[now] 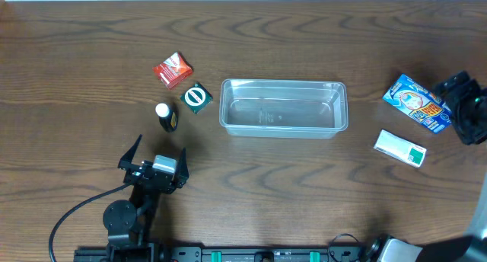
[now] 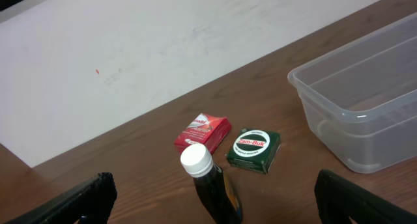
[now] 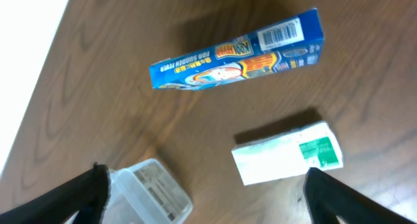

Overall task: Pack container
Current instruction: 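Move the right gripper to the blue Kool Fever box and grasp it, then lift the blue box with the right gripper and carry it over the container, then lower the blue box upright into the container with the right gripper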

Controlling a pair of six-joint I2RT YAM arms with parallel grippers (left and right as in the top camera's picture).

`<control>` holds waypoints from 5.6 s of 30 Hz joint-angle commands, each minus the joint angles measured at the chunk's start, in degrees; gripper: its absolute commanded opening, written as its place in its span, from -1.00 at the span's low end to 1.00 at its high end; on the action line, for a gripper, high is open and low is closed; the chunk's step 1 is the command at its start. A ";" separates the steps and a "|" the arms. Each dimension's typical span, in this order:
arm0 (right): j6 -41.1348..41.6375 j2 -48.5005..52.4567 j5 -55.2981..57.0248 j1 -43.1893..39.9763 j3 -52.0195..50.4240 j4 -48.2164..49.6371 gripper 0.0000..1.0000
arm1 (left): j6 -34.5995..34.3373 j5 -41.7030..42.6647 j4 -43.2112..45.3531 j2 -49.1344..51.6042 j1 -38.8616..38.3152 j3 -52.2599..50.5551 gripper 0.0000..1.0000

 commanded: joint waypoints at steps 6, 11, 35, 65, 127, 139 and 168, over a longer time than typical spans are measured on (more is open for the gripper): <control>3.67 17.14 2.93 -0.09 18.40 -12.44 0.99 | -0.79 -0.44 -0.90 -0.35 0.28 -1.73 0.96; 5.75 23.85 2.45 -0.07 21.99 -14.32 0.99 | -0.79 -0.44 -0.90 -0.35 0.28 -1.73 0.96; 8.44 32.26 7.56 4.66 21.97 -7.39 0.99 | -0.79 -0.44 -0.90 -0.35 0.28 -1.73 0.96; 8.44 35.12 14.73 8.20 16.83 -4.98 -0.09 | -0.79 -0.44 -0.90 -0.35 0.28 -1.73 0.96; -102.92 18.08 -2.16 44.50 28.33 -15.85 -0.97 | -0.79 -0.44 -0.90 -0.35 0.28 -1.73 0.96; -108.54 18.08 0.15 44.39 15.74 -10.05 -0.97 | -0.79 -0.44 -0.90 -0.35 0.28 -1.73 0.96; -111.99 18.38 5.22 44.39 0.31 8.37 -0.97 | -0.79 -0.44 -0.90 -0.35 0.28 -1.73 0.96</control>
